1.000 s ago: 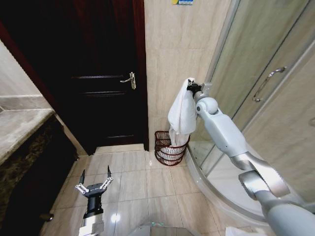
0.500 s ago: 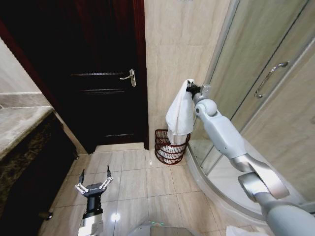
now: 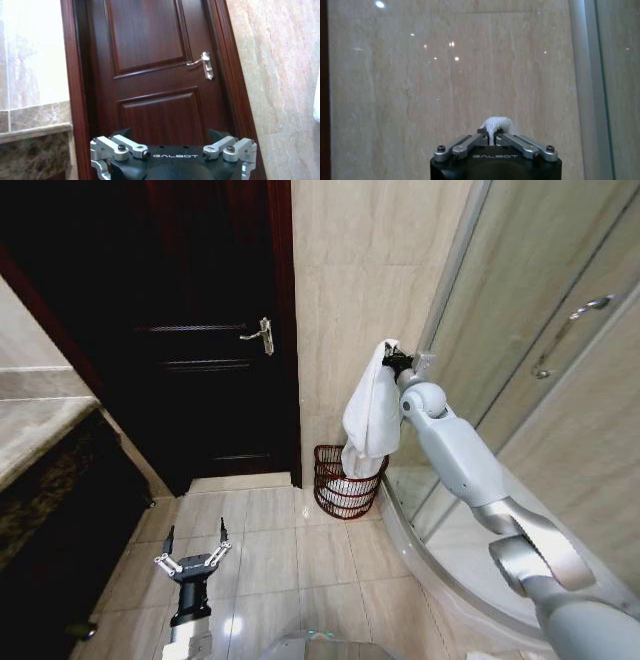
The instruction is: Discard the used towel into the hamper.
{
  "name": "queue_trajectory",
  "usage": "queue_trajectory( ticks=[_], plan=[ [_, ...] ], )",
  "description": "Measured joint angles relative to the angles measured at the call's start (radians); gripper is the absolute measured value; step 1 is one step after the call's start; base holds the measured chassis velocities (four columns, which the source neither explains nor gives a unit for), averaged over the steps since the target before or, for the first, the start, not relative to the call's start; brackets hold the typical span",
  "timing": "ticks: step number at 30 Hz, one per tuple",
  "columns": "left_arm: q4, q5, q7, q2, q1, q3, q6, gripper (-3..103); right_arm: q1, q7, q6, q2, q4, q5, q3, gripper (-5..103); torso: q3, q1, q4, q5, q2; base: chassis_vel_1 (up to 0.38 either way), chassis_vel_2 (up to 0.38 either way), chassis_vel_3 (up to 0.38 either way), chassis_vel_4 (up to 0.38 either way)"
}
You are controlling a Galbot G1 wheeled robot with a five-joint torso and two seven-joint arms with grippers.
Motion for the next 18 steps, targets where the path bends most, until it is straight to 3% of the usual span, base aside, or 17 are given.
queue_trajectory(
  ticks=[10, 18],
  plan=[
    [0.005, 0.002, 0.0, 0.001, 0.003, 0.001, -0.001, 100, -0.253, 0.005, -0.008, -0.017, 0.162, -0.092, 0.085, 3, -0.021, -0.018, 0.0, 0.0002, -0.037, -0.048, 0.047, 0.03, -0.038],
    [0.007, 0.006, 0.001, 0.0, 0.005, 0.003, -0.004, 100, -0.291, 0.012, -0.015, -0.022, 0.205, -0.093, 0.104, 3, -0.04, -0.032, 0.0001, 0.0, -0.073, 0.012, -0.014, -0.009, 0.01]
  ],
)
